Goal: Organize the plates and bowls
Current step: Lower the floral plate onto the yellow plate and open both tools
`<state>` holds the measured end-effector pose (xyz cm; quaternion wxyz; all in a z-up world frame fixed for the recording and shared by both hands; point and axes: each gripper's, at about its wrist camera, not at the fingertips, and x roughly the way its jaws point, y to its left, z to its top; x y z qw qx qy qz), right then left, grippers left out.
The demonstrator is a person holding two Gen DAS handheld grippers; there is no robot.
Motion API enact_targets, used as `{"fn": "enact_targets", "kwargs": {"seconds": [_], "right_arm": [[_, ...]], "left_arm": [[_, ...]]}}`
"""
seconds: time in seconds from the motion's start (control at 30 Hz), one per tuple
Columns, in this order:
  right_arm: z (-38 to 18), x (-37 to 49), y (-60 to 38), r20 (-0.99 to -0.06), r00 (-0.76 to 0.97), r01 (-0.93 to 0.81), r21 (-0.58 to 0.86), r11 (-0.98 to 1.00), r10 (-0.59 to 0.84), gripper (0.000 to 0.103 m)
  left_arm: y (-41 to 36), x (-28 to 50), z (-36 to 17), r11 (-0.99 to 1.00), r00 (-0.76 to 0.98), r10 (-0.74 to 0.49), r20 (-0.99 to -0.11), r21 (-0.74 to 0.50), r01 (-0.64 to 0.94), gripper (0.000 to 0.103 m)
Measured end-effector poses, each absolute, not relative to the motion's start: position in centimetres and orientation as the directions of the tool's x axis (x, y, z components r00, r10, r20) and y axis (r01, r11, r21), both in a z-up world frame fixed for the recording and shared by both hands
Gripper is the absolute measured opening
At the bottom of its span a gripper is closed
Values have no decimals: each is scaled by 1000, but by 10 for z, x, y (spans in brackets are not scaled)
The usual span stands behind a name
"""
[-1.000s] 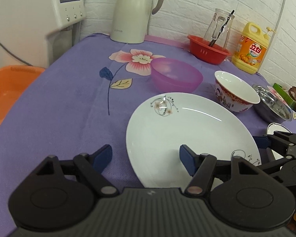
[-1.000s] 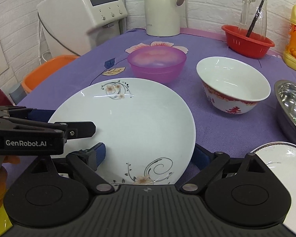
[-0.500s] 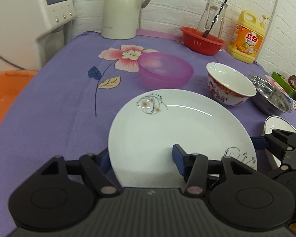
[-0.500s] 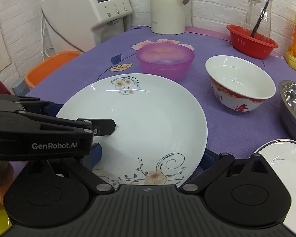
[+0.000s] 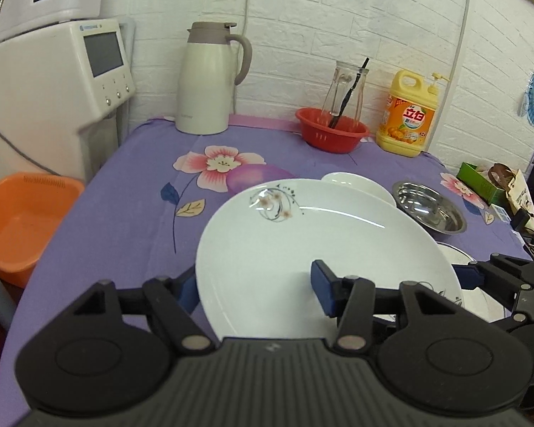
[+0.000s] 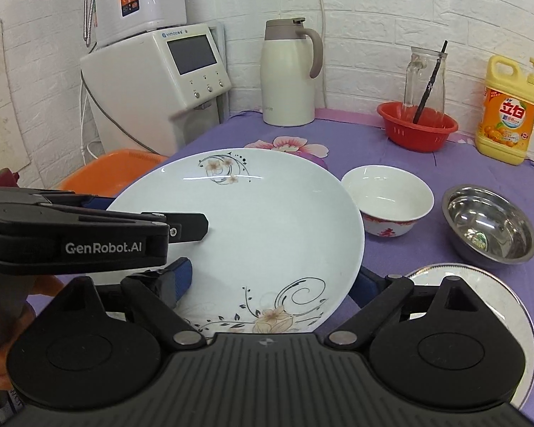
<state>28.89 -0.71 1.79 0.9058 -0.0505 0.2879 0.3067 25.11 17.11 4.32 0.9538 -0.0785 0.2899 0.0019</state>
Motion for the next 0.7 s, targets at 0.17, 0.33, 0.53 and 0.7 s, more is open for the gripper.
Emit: {"fn": "enact_targets", "kwargs": {"seconds": [0.17,0.33,0.53,0.7], "right_arm": [[6,250,-20,-563,627,-579,125,806,538,103],[-12,207,-28,-576,623,-563,140,815,529,103],[-26,174,-29,-567,649,-556,102,825,508,103],[-39,173,-26,-576,647,-559,88,824,500,103]], "left_arm": [[160,208,28,988,817,-52,-575,-151,-44,51],[152,170,6,985,794,-46,-606,-160,-65,51],[150,148,-14,979,779,-58,-624,-190,-79,52],[153,147,-25,976,775,-60,-629,-201,-88,54]]}}
